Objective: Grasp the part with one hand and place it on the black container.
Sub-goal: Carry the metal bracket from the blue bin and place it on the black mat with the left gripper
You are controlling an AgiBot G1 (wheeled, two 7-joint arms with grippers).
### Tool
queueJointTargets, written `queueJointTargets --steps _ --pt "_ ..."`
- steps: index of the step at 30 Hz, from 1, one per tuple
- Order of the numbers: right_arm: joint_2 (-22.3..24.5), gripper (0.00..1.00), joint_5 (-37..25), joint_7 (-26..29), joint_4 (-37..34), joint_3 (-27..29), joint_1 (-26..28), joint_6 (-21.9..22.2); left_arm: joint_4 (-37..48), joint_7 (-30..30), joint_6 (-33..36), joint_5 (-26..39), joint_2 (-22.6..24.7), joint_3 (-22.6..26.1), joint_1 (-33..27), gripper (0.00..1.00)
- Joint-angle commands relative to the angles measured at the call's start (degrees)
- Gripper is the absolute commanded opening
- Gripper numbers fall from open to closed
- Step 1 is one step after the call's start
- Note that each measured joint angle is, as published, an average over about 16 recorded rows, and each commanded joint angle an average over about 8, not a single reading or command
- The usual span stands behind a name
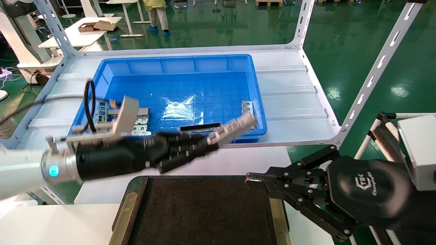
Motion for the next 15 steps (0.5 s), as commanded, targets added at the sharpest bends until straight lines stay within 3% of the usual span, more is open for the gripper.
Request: queueJointTargets --steps 1,8,15 --pt "0.0 0.00 0.0 0.0 0.0 0.0 0.0 0.0 -4.1 -1.5 1.1 -1.3 -1.1 0.0 3.1 0.00" --pt "0.0 0.00 0.0 0.0 0.0 0.0 0.0 0.0 -18.4 -6.8 -3.2 -4.3 -5.1 0.4 15.7 0.00" --pt "0.0 0.00 0.0 0.0 0.0 -0.1 0.0 0.0 -27.5 -11.4 -14.0 -3.4 -7.0 0.4 26.2 0.00"
